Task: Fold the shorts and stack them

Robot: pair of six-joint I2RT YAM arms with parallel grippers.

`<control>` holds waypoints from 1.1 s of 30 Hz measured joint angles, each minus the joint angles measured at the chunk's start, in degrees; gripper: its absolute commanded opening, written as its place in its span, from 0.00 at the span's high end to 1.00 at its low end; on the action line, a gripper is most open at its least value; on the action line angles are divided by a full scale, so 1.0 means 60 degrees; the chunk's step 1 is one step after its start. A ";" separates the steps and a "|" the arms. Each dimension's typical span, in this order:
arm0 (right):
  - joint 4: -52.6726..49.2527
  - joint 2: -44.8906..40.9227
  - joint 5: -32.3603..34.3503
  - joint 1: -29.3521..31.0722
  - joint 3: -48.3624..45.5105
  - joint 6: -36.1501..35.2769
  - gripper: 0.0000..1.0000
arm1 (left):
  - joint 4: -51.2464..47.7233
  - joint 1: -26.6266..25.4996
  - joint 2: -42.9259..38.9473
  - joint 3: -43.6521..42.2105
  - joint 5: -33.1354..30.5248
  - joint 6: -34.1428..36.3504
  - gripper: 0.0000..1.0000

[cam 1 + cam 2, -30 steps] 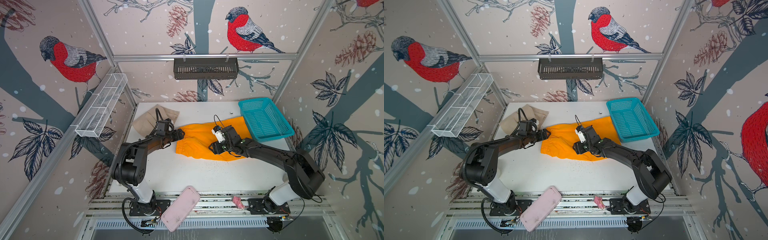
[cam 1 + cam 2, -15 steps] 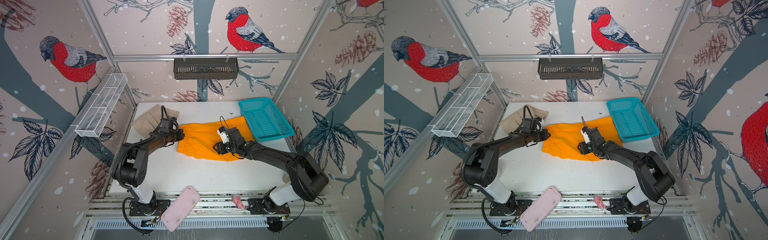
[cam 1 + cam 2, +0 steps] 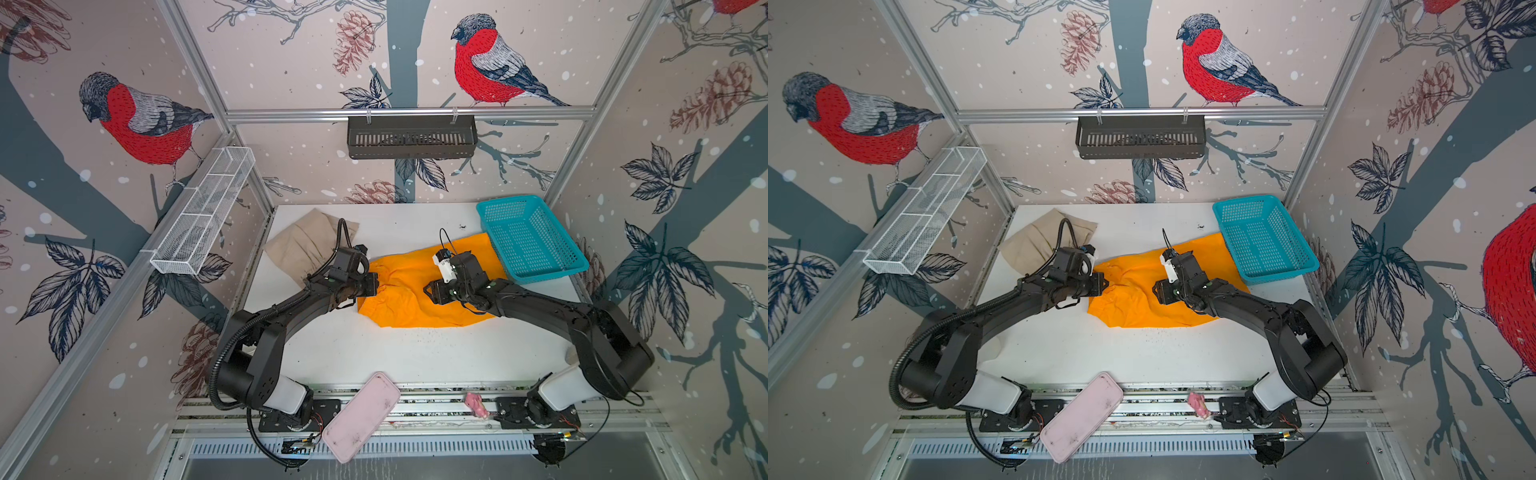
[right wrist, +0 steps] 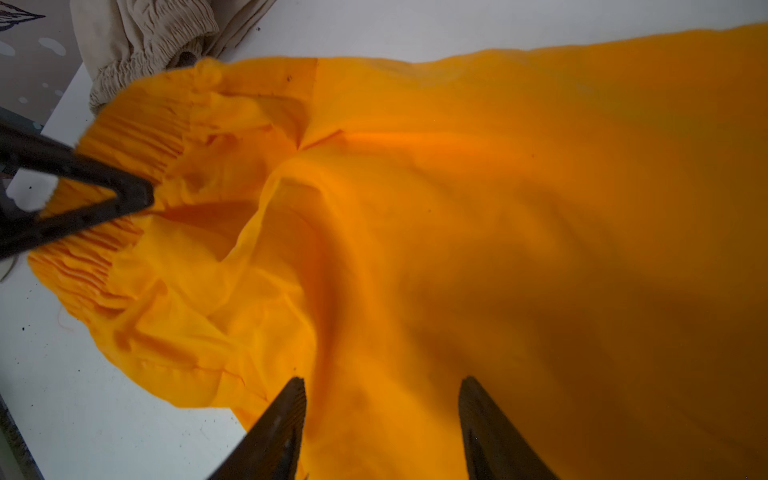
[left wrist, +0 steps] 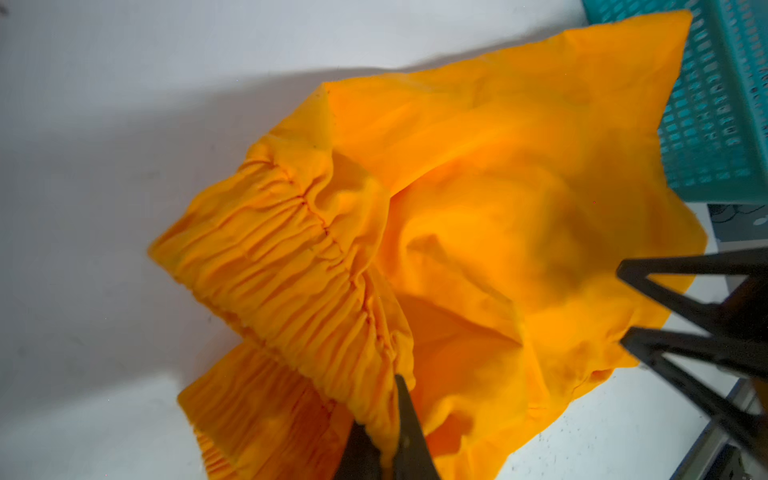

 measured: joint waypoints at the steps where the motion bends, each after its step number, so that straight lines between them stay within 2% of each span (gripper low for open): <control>1: -0.0025 0.0062 0.0051 0.0029 0.0080 -0.0066 0.35 | 0.0087 -0.0007 -0.0058 -0.0222 -0.0004 -0.0029 0.96; 2: -0.0080 0.0149 0.0131 0.0062 0.0186 -0.0080 0.35 | 0.0153 -0.0022 -0.0106 -0.0433 -0.0004 -0.0051 0.89; 3: -0.0131 0.0219 0.0262 0.0098 0.0270 -0.0095 0.34 | 0.0204 -0.0029 -0.0157 -0.0605 -0.0007 -0.0106 0.74; 4: -0.0182 0.0270 0.0266 0.0131 0.0335 -0.0106 0.33 | 0.0215 -0.0033 -0.0200 -0.0721 -0.0040 -0.0131 0.41; 5: -0.0255 0.0331 0.0277 0.0175 0.0419 -0.0124 0.30 | 0.0215 -0.0036 -0.0255 -0.0812 -0.0127 -0.0178 0.02; 12: -0.0987 0.1206 0.0834 0.0863 0.1803 -0.0601 0.23 | -0.0211 0.0149 -0.1402 -0.0962 -0.0630 -0.0780 0.02; 15: -0.1523 0.1723 0.1184 0.1392 0.2801 -0.0834 0.20 | -0.0255 0.0783 -0.2200 -0.1020 -0.1038 -0.1045 0.02; 18: -0.2040 0.2346 0.1891 0.2047 0.3974 -0.0834 0.14 | 0.0237 0.1789 -0.2892 -0.1872 -0.1217 -0.1526 0.04; 19: -0.2175 0.2586 0.2091 0.2299 0.4368 -0.0838 0.14 | 0.0382 0.2113 -0.3031 -0.2255 -0.1169 -0.1690 0.15; 20: -0.2346 0.2889 0.2313 0.2594 0.4812 -0.0831 0.13 | 0.0583 0.2386 -0.3118 -0.2626 -0.1056 -0.1912 0.34; 21: -0.2463 0.3151 0.2543 0.2823 0.5162 -0.0805 0.13 | 0.0714 0.2579 -0.3166 -0.2885 -0.0940 -0.2065 0.57; 22: -0.2586 0.3435 0.2754 0.3053 0.5515 -0.0754 0.11 | 0.0885 0.2750 -0.3198 -0.3158 -0.0772 -0.2200 0.75; 23: -0.2772 0.3719 0.2958 0.3279 0.5854 -0.0678 0.10 | 0.1049 0.2856 -0.3206 -0.3330 -0.0652 -0.2324 0.77; 25: -0.3053 0.4204 0.3315 0.3665 0.6415 -0.0528 0.08 | 0.1257 0.2922 -0.3202 -0.3479 -0.0433 -0.2532 0.76; 29: -0.3639 0.5023 0.3883 0.4127 0.7424 -0.0313 0.08 | 0.1763 0.2962 -0.2860 -0.3552 -0.0007 -0.2667 0.59; 33: -0.4014 0.5512 0.4346 0.4197 0.7989 -0.0255 0.08 | 0.2626 0.2965 -0.2040 -0.4091 0.0641 -0.2772 0.61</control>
